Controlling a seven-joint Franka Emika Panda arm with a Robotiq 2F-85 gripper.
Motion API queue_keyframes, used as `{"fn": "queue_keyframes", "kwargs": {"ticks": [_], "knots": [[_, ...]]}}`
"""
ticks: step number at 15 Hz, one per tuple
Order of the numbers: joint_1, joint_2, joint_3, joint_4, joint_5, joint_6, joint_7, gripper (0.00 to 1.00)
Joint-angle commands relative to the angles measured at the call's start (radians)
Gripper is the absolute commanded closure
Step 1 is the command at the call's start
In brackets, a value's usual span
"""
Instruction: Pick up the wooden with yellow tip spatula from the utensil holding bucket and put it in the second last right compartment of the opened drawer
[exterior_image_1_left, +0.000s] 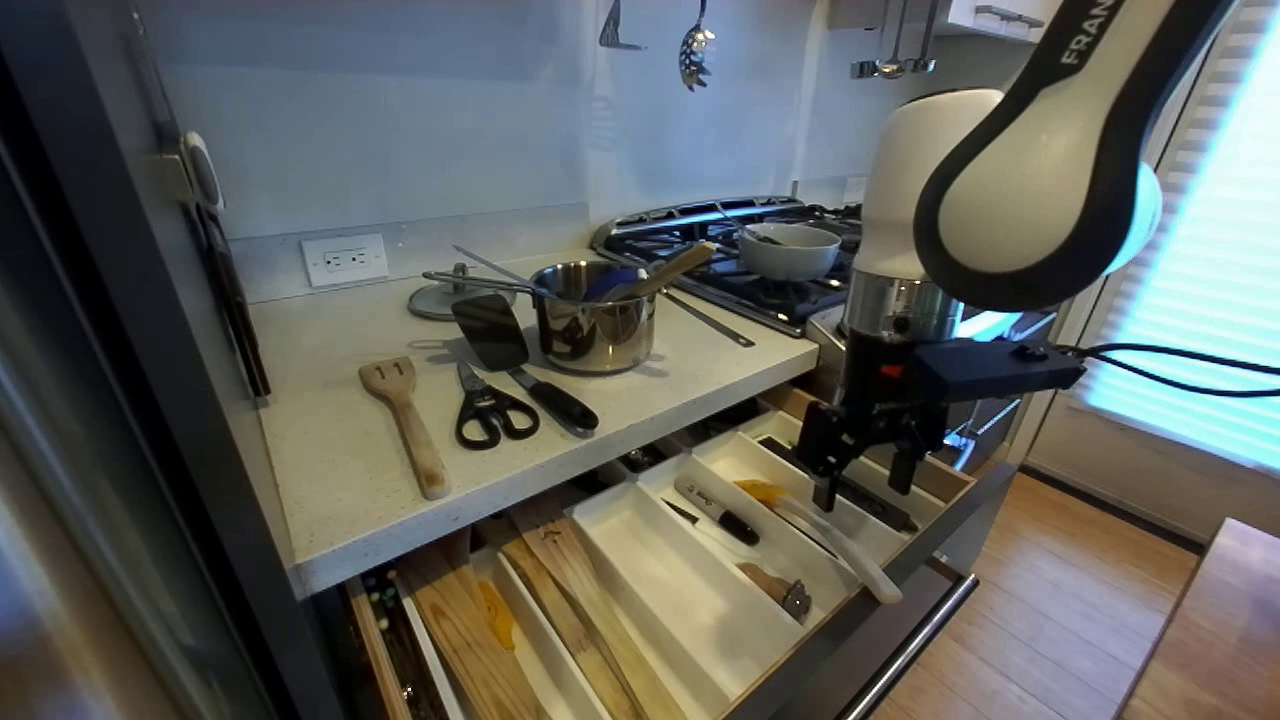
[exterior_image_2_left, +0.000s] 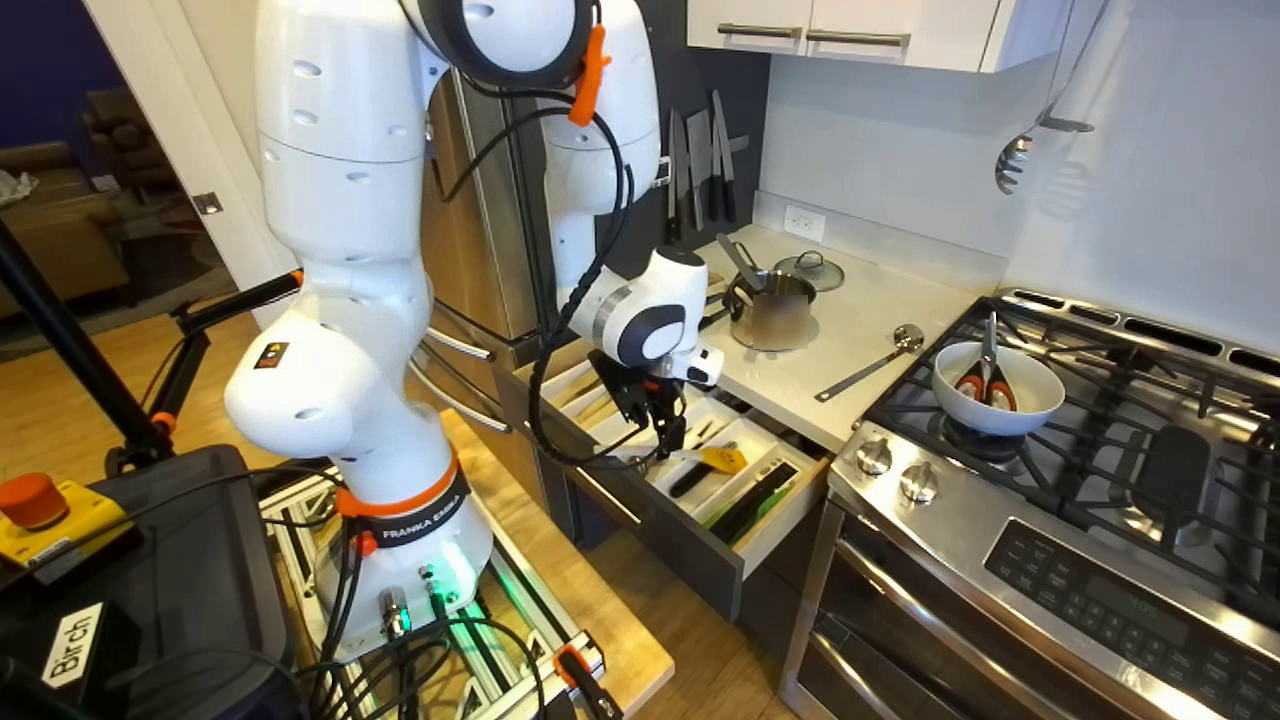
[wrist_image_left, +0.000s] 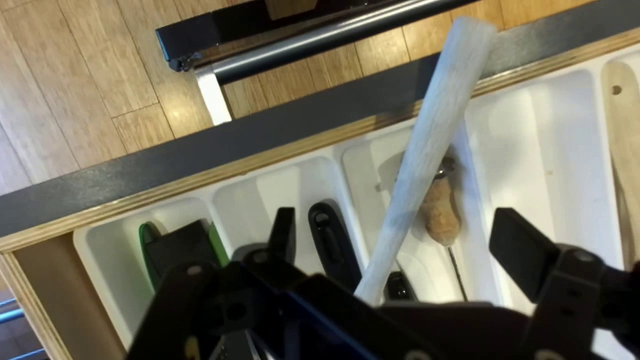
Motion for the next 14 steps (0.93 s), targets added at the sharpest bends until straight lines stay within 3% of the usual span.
{"fn": "queue_keyframes", "kwargs": {"ticks": [1, 2, 4, 8, 11, 14], "knots": [[0.143, -0.021, -0.101, 0.003, 0.188, 0.007, -0.135, 0.0], [0.134, -0.015, -0.091, 0.009, 0.193, 0.003, -0.136, 0.0], [0.164, 0.092, -0.104, 0.101, 0.315, -0.058, -0.241, 0.0], [0.264, 0.203, -0.152, 0.262, 0.516, -0.185, -0.406, 0.0], [0.366, 0.22, -0.266, 0.344, 0.536, -0.338, -0.373, 0.03], [0.413, 0.222, -0.359, 0.392, 0.55, -0.469, -0.367, 0.04]]}}
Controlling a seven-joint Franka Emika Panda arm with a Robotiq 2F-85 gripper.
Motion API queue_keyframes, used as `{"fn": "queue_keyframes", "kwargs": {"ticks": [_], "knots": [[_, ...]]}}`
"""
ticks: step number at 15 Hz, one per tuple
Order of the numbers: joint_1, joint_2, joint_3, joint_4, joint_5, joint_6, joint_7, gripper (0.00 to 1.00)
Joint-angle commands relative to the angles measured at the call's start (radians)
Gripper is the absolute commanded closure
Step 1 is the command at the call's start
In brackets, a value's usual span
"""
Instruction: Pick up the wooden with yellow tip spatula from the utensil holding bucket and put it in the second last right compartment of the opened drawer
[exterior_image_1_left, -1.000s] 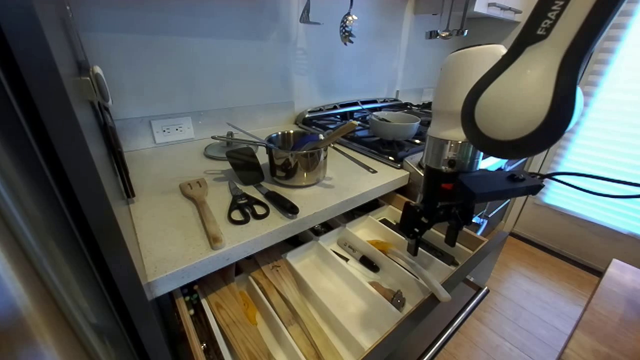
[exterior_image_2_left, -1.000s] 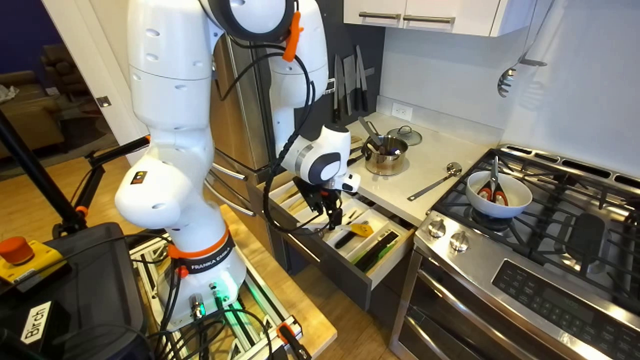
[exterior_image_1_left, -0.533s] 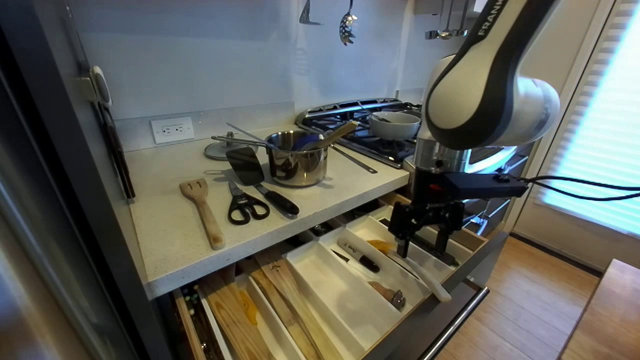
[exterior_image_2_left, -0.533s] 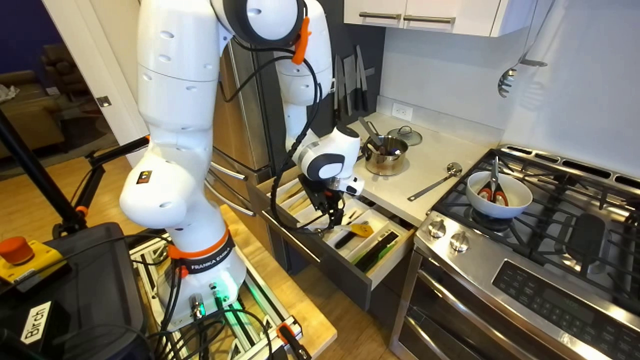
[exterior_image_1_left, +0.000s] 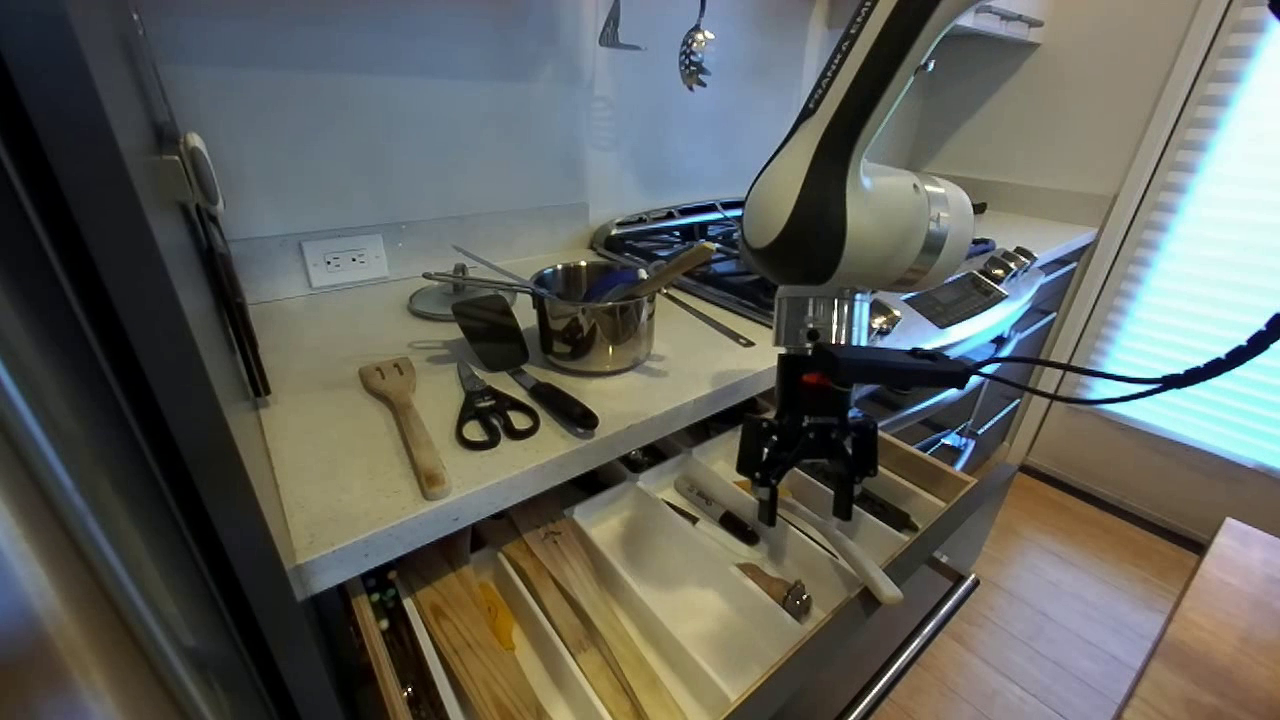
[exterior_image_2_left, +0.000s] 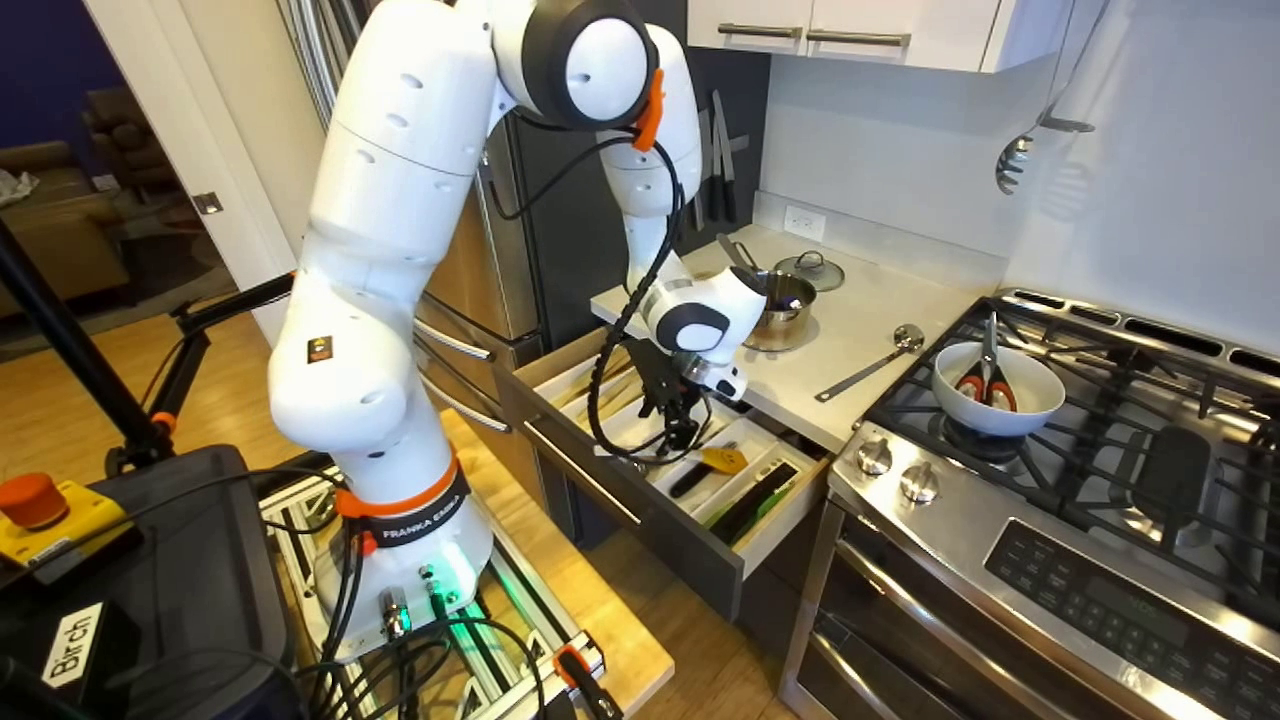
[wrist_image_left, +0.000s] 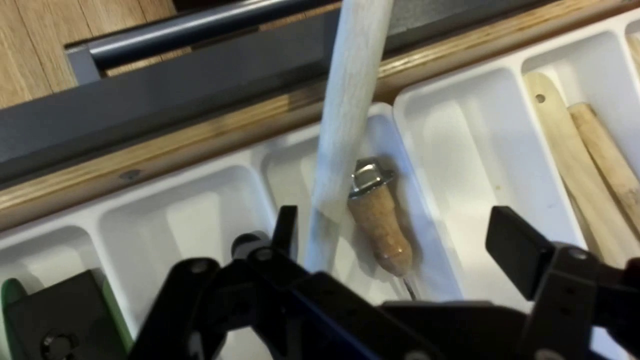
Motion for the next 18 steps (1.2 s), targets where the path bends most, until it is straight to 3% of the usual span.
{"fn": "queue_keyframes", "kwargs": {"ticks": [1, 4, 6, 7, 15, 18], "knots": [[0.048, 0.011, -0.093, 0.054, 0.065, -0.108, -0.026, 0.06], [0.097, 0.031, -0.157, 0.075, 0.054, -0.112, 0.017, 0.08], [0.118, 0.059, -0.176, 0.081, 0.056, -0.081, 0.024, 0.21], [0.131, 0.072, -0.183, 0.081, 0.054, -0.06, 0.031, 0.39], [0.17, 0.091, -0.194, 0.062, 0.043, 0.052, 0.052, 0.99], [0.184, 0.036, -0.207, 0.021, 0.027, 0.05, 0.056, 0.99]]}}
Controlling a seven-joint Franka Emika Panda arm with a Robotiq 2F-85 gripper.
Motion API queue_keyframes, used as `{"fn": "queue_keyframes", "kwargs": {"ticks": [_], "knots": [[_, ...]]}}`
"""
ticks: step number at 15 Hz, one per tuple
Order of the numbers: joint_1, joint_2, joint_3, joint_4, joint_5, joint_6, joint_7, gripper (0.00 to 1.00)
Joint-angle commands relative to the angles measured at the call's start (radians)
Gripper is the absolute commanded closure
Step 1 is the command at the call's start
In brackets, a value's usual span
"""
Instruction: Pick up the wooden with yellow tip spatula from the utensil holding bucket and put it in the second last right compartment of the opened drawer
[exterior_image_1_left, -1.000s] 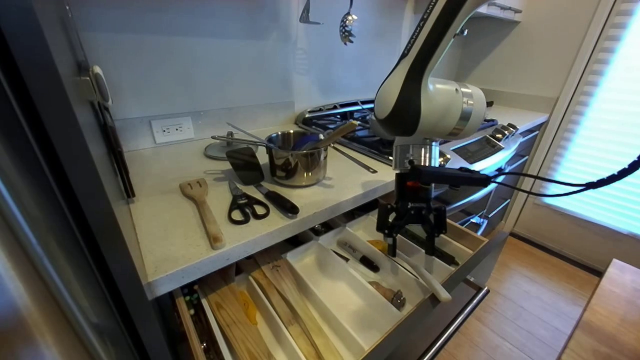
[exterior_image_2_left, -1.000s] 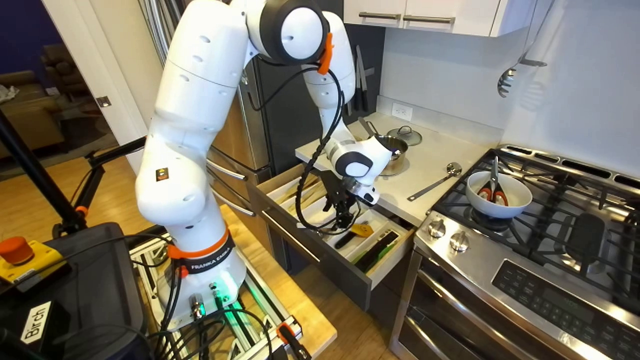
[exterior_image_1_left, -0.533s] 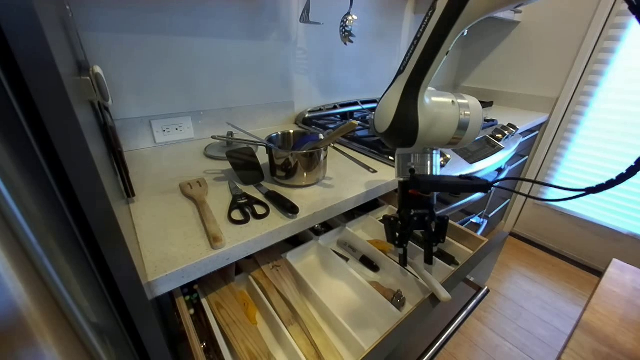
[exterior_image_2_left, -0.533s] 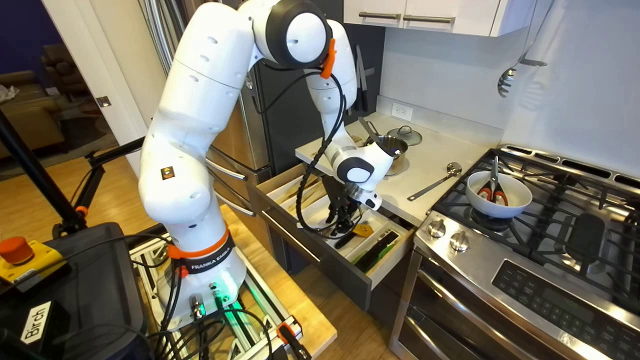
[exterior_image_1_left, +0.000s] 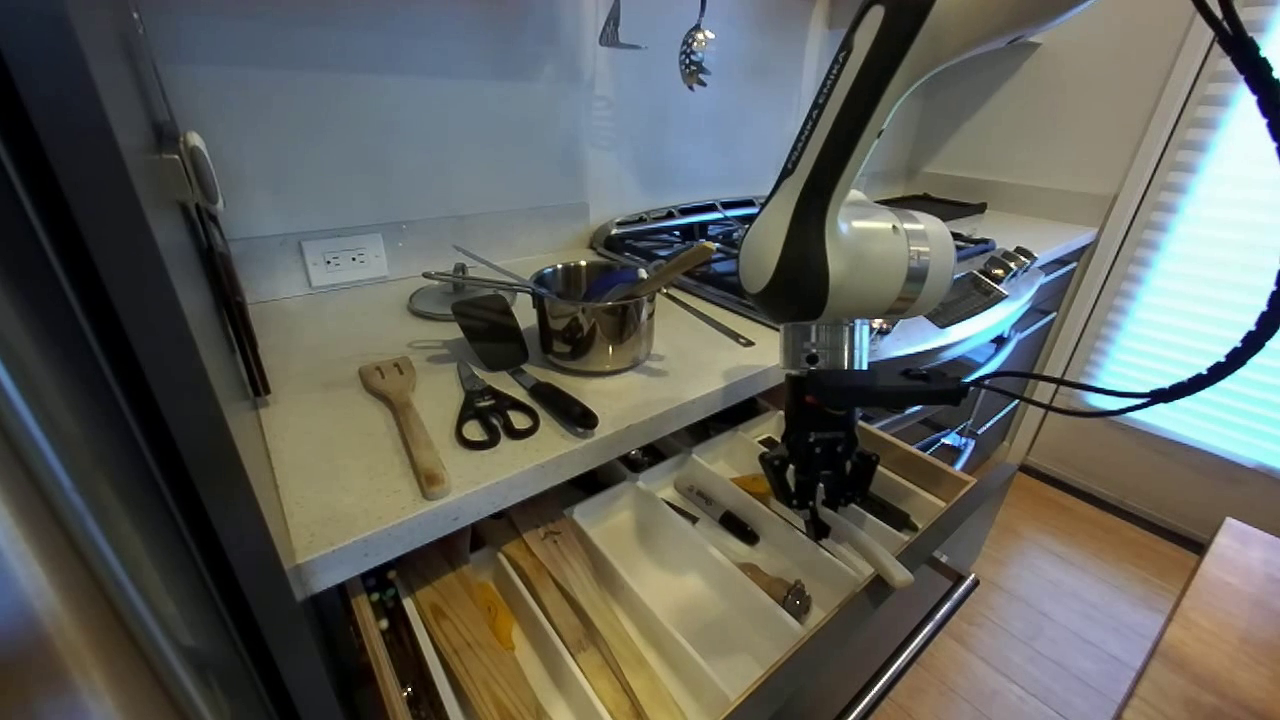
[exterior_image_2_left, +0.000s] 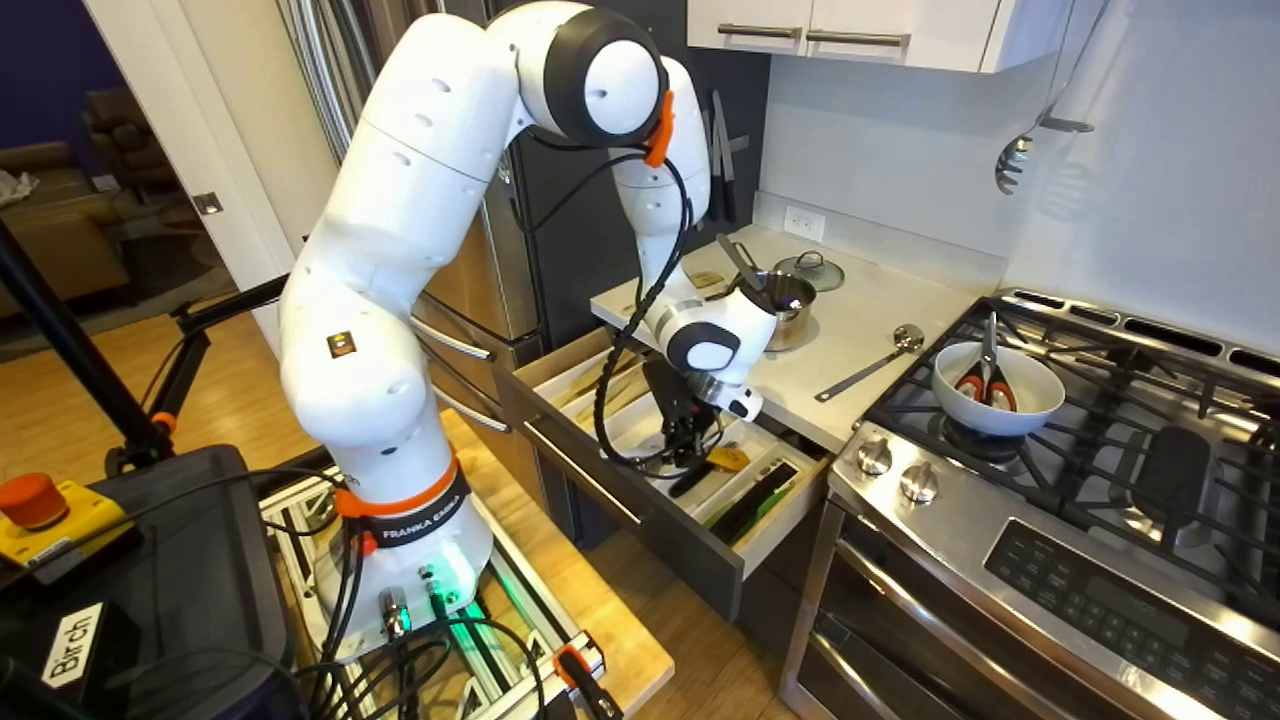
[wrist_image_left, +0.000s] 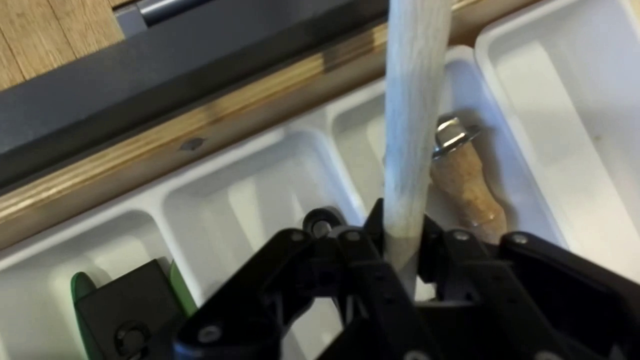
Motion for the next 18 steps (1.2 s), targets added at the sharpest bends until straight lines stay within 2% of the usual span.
{"fn": "queue_keyframes", "kwargs": {"ticks": [1, 6, 10, 13, 16, 18], "knots": [[0.03, -0.087, -0.023, -0.073, -0.004, 0.016, 0.009, 0.98], [0.038, -0.18, -0.011, -0.156, 0.009, 0.07, -0.015, 0.98], [0.068, -0.178, -0.035, -0.175, -0.022, 0.199, 0.01, 0.98], [0.068, -0.103, -0.027, -0.126, -0.041, 0.25, -0.015, 0.98], [0.096, -0.051, -0.051, -0.089, -0.102, 0.278, -0.01, 0.98], [0.149, -0.022, -0.108, -0.059, -0.181, 0.285, 0.017, 0.98]]}}
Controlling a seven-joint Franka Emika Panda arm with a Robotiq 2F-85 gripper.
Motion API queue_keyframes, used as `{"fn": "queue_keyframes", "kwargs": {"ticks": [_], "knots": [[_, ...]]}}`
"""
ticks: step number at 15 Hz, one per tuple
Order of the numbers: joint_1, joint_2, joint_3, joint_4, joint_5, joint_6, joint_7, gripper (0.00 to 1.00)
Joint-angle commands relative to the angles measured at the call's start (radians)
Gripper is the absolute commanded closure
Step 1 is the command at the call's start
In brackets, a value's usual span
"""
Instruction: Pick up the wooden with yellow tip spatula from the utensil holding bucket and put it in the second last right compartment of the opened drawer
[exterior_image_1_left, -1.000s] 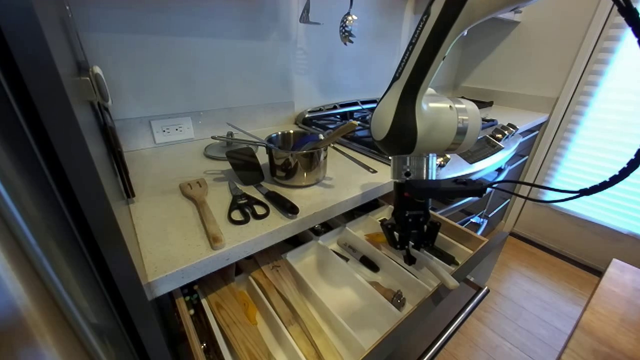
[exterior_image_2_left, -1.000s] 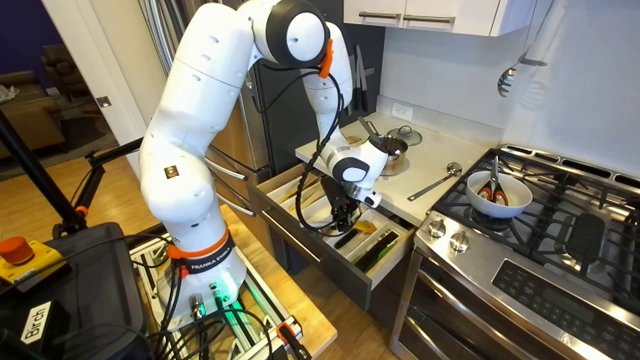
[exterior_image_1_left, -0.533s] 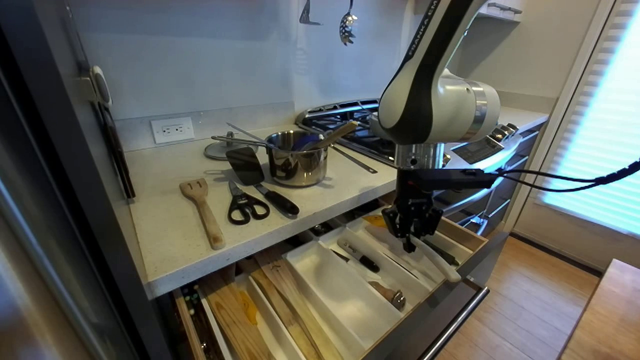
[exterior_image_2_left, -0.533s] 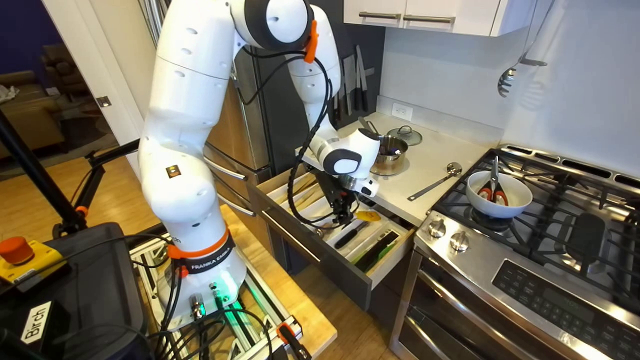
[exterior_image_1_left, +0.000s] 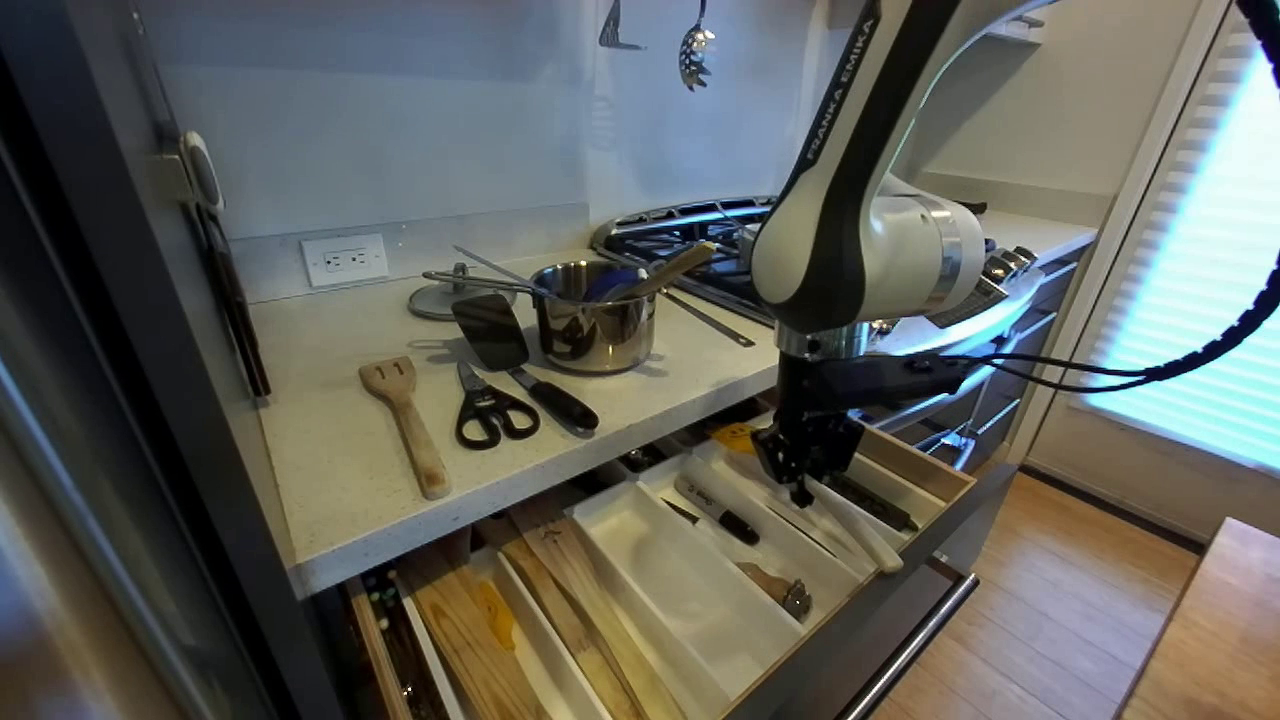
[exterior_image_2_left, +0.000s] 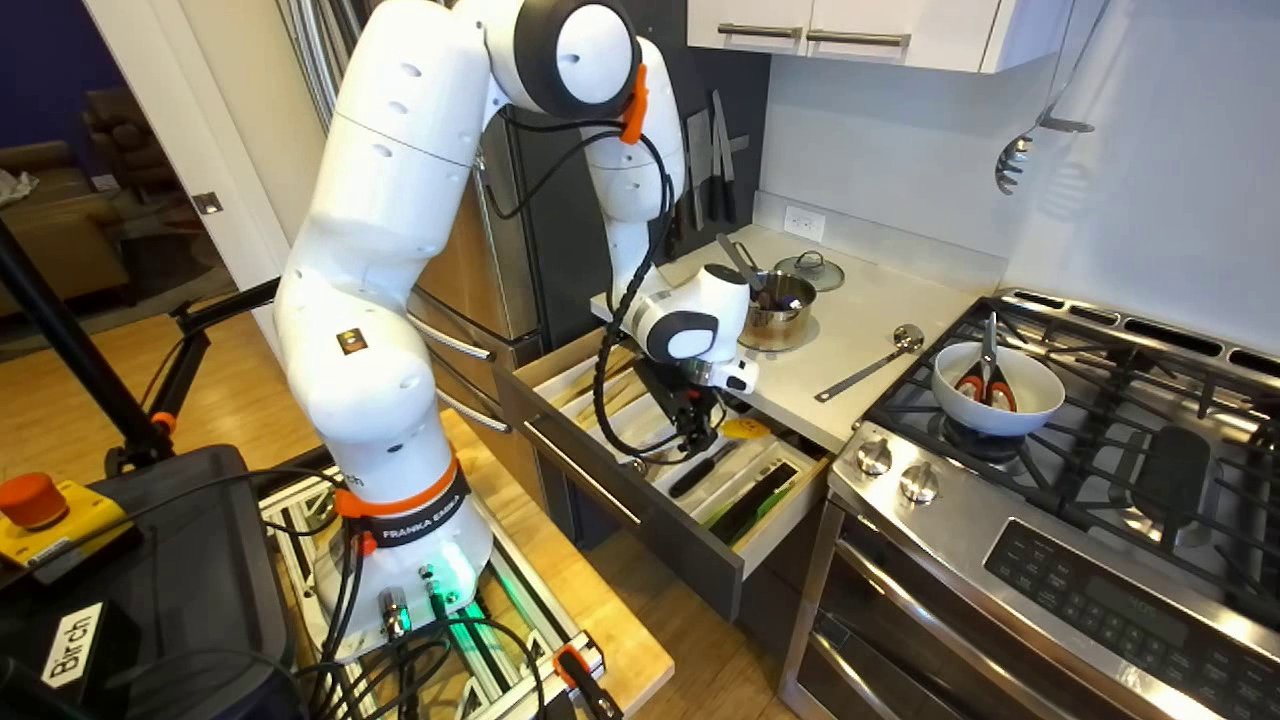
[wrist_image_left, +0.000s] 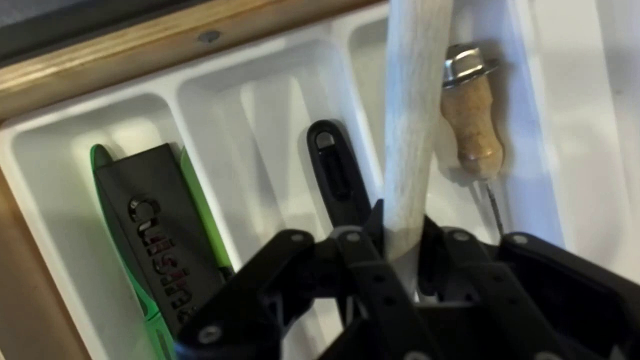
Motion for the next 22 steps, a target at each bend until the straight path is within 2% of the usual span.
{"fn": "queue_keyframes", "kwargs": {"ticks": [1, 4, 5, 8, 11, 13, 16, 17, 18, 22], "knots": [[0.107, 0.067, -0.119, 0.064, -0.137, 0.028, 0.045, 0.98], [0.238, 0.111, -0.261, 0.096, -0.273, 0.085, 0.123, 0.98], [0.264, 0.116, -0.284, 0.093, -0.297, 0.1, 0.133, 0.98], [0.357, 0.122, -0.359, 0.077, -0.341, 0.185, 0.174, 0.98], [0.441, 0.114, -0.424, 0.029, -0.325, 0.3, 0.194, 0.98], [0.478, 0.125, -0.448, 0.009, -0.293, 0.362, 0.189, 0.98], [0.468, 0.145, -0.422, 0.002, -0.247, 0.388, 0.156, 0.98], [0.455, 0.146, -0.41, 0.006, -0.243, 0.35, 0.144, 0.66], [0.449, 0.145, -0.404, -0.001, -0.239, 0.346, 0.139, 0.65], [0.419, 0.095, -0.409, -0.04, -0.244, 0.267, 0.112, 0.36]]}}
